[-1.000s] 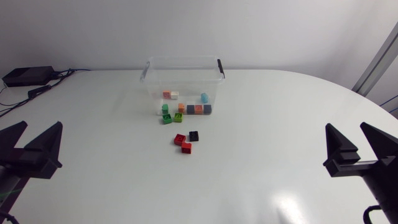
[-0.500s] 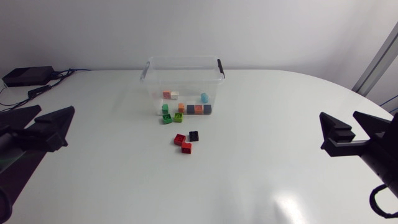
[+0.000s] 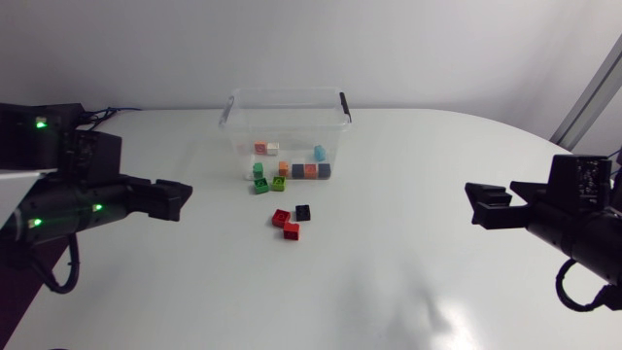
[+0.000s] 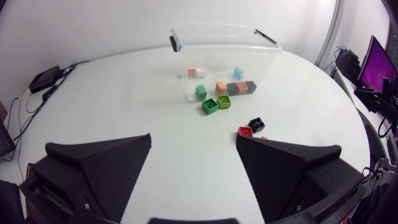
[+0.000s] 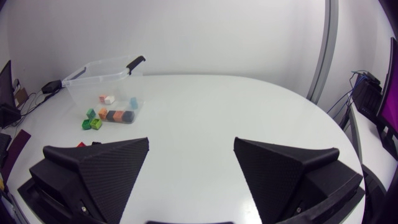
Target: Place the duplo bricks in the container
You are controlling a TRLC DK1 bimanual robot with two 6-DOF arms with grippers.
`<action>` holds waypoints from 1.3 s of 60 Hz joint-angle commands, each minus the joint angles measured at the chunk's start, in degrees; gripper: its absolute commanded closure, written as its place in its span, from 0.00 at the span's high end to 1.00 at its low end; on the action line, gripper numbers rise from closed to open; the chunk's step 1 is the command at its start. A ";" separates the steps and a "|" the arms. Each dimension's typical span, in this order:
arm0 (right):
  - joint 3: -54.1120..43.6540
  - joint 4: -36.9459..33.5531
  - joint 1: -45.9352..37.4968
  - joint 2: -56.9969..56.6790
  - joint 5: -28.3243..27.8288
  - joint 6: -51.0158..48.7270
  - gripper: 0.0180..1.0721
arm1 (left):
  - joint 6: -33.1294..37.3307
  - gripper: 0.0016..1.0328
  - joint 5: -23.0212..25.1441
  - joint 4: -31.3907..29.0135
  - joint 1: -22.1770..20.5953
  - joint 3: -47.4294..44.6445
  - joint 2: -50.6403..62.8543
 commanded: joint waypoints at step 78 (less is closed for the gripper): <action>13.61 -20.95 18.68 30.25 -12.20 -33.44 0.95 | 54.01 0.94 15.17 4.60 -8.22 22.91 53.43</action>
